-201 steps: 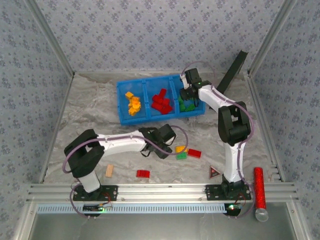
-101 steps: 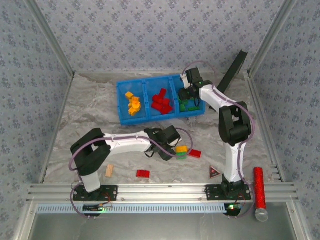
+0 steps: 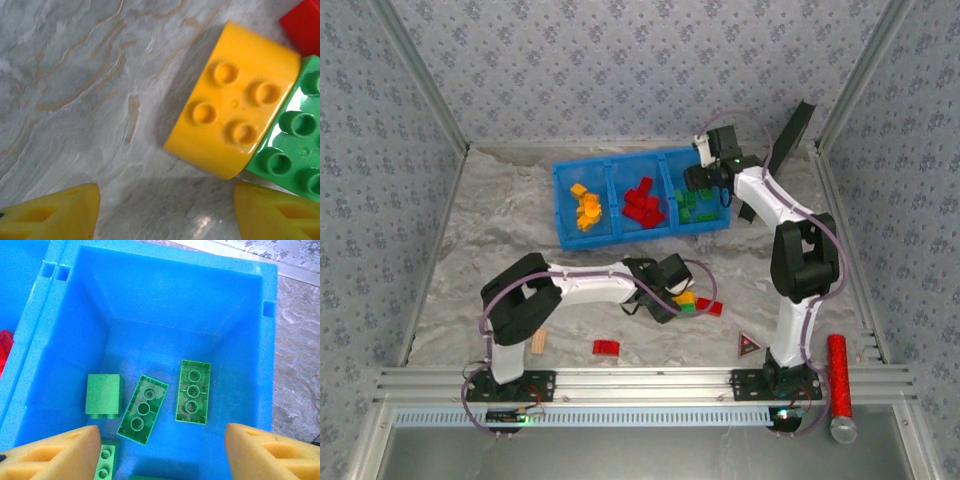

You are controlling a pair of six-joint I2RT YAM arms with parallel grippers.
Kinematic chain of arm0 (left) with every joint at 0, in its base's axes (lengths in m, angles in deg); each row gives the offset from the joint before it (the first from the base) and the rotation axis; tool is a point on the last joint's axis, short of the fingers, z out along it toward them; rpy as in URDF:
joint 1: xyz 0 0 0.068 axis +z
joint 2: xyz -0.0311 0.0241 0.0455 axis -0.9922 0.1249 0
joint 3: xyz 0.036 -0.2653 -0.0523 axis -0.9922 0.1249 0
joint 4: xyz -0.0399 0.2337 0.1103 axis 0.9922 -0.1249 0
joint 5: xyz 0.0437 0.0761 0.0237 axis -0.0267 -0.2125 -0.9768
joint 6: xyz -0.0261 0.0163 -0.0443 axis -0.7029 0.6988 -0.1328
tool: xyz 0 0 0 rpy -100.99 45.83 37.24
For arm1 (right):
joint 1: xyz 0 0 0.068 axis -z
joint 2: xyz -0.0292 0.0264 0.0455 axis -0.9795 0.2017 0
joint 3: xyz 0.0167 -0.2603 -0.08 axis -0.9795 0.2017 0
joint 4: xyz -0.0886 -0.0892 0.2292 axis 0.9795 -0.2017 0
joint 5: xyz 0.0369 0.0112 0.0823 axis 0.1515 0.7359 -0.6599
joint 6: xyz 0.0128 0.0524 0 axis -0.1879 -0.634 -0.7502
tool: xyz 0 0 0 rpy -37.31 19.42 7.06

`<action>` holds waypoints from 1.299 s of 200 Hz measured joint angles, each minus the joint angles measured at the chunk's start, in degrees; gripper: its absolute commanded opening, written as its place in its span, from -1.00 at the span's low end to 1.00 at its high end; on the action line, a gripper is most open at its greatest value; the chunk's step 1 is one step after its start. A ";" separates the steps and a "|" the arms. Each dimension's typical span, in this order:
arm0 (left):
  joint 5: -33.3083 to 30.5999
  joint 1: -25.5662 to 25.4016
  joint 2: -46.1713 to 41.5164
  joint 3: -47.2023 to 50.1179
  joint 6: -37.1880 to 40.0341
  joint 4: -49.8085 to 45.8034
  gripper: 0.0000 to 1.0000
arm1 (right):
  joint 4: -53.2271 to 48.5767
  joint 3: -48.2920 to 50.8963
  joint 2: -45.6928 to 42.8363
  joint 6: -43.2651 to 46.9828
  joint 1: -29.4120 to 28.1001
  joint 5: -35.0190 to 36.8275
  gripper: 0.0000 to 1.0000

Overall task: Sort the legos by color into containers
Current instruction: Move the lego to the bottom-center of the table, then pick up the lego from the middle-left of the table.

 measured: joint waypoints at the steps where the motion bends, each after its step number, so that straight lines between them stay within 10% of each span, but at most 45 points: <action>1: 0.11 -0.04 0.04 -0.07 0.09 0.04 0.41 | 0.00 0.07 -0.07 0.00 0.02 0.00 0.38; 137: 0.57 -0.72 5.95 -7.69 4.66 -1.46 0.44 | -0.24 5.07 -2.47 -0.26 2.23 -3.43 0.37; 260: 5.49 -0.55 8.35 -11.28 4.74 -5.29 -0.35 | -0.39 8.20 -6.97 -1.42 3.69 -3.98 0.35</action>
